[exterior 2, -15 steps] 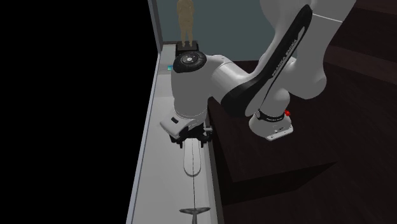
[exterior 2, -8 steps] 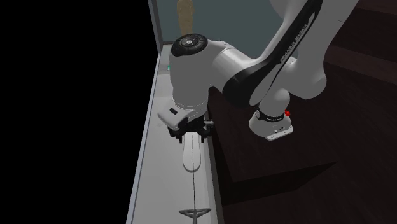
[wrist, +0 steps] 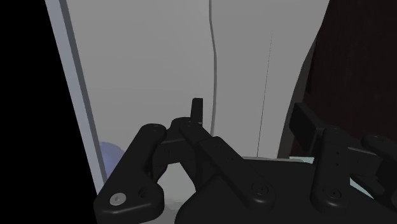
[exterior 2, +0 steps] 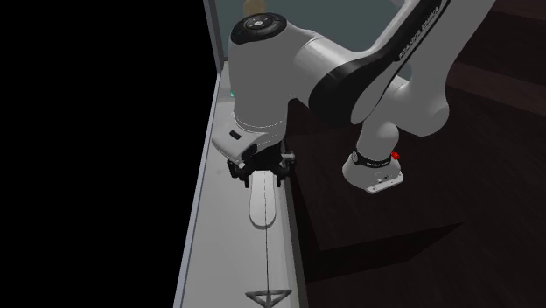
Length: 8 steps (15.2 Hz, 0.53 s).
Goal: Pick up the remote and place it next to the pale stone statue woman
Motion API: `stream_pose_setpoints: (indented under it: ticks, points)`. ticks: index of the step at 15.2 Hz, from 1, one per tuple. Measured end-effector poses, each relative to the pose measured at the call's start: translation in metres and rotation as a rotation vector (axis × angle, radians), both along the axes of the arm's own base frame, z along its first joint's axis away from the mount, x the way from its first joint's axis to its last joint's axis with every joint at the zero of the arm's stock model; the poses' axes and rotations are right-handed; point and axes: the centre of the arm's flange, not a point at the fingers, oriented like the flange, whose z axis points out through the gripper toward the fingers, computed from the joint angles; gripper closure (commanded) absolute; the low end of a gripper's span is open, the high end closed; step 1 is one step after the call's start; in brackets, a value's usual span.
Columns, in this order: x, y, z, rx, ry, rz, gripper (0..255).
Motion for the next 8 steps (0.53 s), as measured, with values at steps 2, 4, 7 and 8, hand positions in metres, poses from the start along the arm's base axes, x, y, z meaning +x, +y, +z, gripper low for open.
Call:
stream_pose_setpoints:
  ticks: [2,4,7,8]
  points:
    - [-0.001,0.000,0.011,0.000,0.000,0.000,255]
    - [-0.001,0.001,0.021,0.000,0.000,0.000,255]
    - [0.000,0.001,0.036,0.000,0.000,0.000,255]
    - [0.000,0.000,0.042,0.000,0.000,0.000,255]
